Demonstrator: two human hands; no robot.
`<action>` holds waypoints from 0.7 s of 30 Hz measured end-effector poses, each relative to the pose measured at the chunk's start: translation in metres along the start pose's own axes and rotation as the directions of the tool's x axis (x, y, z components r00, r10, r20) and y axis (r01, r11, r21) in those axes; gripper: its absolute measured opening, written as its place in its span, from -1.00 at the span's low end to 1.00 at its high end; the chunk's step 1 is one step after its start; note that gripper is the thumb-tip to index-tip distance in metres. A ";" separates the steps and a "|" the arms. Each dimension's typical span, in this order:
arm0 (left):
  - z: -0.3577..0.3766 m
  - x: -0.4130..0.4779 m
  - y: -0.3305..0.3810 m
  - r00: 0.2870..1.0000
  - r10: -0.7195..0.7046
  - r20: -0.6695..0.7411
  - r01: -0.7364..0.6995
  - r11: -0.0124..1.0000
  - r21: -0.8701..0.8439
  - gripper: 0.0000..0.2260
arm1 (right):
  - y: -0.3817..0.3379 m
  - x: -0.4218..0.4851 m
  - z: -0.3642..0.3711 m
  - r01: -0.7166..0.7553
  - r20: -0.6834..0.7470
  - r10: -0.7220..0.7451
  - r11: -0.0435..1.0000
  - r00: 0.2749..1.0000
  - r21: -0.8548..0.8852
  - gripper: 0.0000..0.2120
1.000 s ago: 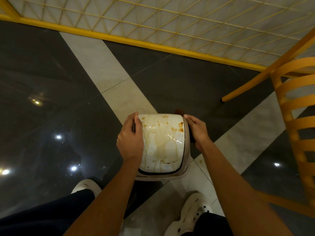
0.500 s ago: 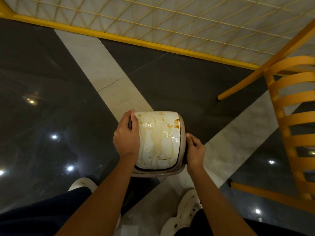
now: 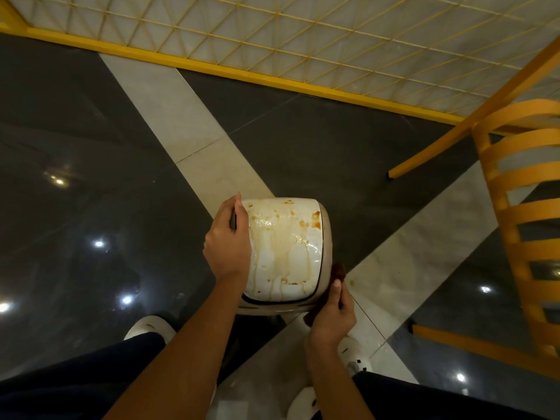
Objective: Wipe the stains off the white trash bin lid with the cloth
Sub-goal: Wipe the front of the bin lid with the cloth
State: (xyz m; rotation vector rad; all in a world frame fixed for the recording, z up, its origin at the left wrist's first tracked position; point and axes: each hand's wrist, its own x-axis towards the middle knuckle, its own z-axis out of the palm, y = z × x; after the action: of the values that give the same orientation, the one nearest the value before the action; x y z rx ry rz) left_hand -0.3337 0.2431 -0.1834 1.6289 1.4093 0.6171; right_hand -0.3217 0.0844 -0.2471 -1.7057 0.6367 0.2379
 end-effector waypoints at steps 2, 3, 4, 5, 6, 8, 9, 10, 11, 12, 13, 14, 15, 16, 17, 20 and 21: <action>0.000 0.000 0.001 1.000 0.000 0.000 0.000 1.000 0.002 -0.74 | -0.012 0.017 0.001 0.020 0.090 -0.017 0.999 0.996 -0.036 -0.76; 0.000 0.000 0.001 1.000 0.001 -0.004 0.000 1.000 0.004 -0.74 | -0.018 0.023 0.003 0.036 0.136 -0.030 0.998 0.990 -0.045 -0.78; 0.000 0.000 0.001 1.000 0.000 -0.005 0.000 1.000 0.003 -0.74 | -0.020 0.028 0.003 0.056 0.171 -0.047 0.997 0.984 -0.048 -0.80; 0.000 0.000 0.002 1.000 -0.002 -0.004 0.002 1.000 -0.001 -0.74 | -0.020 0.030 0.003 0.081 0.190 -0.070 0.995 0.979 -0.051 -0.83; -0.001 0.000 0.002 1.000 -0.004 -0.001 0.004 1.000 -0.006 -0.74 | -0.017 0.027 0.002 0.101 0.194 -0.088 0.993 0.977 -0.058 -0.84; -0.001 0.001 0.001 1.000 -0.001 -0.001 0.001 1.000 -0.008 -0.74 | -0.006 0.017 -0.003 0.112 0.176 -0.098 0.991 0.979 -0.074 -0.77; -0.001 0.001 0.000 1.000 0.006 -0.003 -0.006 1.000 -0.007 -0.74 | -0.003 0.012 -0.007 0.106 0.174 -0.092 0.992 0.981 -0.073 -0.72; -0.001 0.000 -0.001 1.000 0.013 -0.004 -0.013 1.000 -0.006 -0.74 | -0.001 0.011 -0.012 0.097 0.186 -0.083 0.993 0.979 -0.066 -0.68; -0.001 0.000 -0.001 1.000 0.018 -0.007 -0.018 1.000 -0.007 -0.74 | -0.002 0.013 -0.015 0.092 0.217 -0.074 0.993 0.973 -0.073 -0.64; -0.001 0.000 -0.001 1.000 0.018 -0.007 -0.018 1.000 -0.009 -0.75 | -0.008 0.018 -0.016 0.086 0.262 -0.060 0.992 0.963 -0.088 -0.61; 0.000 0.001 -0.001 1.000 0.019 -0.006 -0.019 1.000 -0.012 -0.75 | -0.016 0.026 -0.014 0.075 0.317 -0.038 0.992 0.948 -0.106 -0.60; 0.000 0.001 -0.001 1.000 0.021 -0.006 -0.021 1.000 -0.013 -0.75 | -0.024 0.035 -0.010 0.063 0.371 -0.012 0.990 0.928 -0.125 -0.61; 0.000 0.001 0.000 1.000 0.023 -0.008 -0.023 1.000 -0.012 -0.75 | -0.032 0.046 -0.003 0.054 0.415 0.009 0.989 0.910 -0.140 -0.64; -0.001 0.001 0.000 1.000 0.024 -0.010 -0.024 1.000 -0.010 -0.75 | -0.041 0.056 0.007 0.052 0.442 0.027 0.985 0.897 -0.167 -0.67; -0.001 0.001 0.000 1.000 0.024 -0.010 -0.024 1.000 -0.006 -0.75 | -0.050 0.066 0.018 0.061 0.467 0.036 0.980 0.883 -0.191 -0.68; -0.001 0.001 0.002 1.000 0.011 -0.005 -0.011 1.000 -0.001 -0.75 | -0.078 0.088 0.057 0.136 0.555 0.009 0.966 0.832 -0.221 -0.69; -0.001 0.001 0.002 1.000 0.009 -0.002 -0.009 1.000 -0.003 -0.75 | -0.088 0.092 0.070 0.169 0.590 0.007 0.955 0.808 -0.243 -0.70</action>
State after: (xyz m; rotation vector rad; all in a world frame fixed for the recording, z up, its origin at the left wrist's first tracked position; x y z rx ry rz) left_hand -0.3331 0.2444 -0.1813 1.6336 1.4023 0.6257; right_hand -0.1859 0.1345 -0.2349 -1.7982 0.0610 0.7958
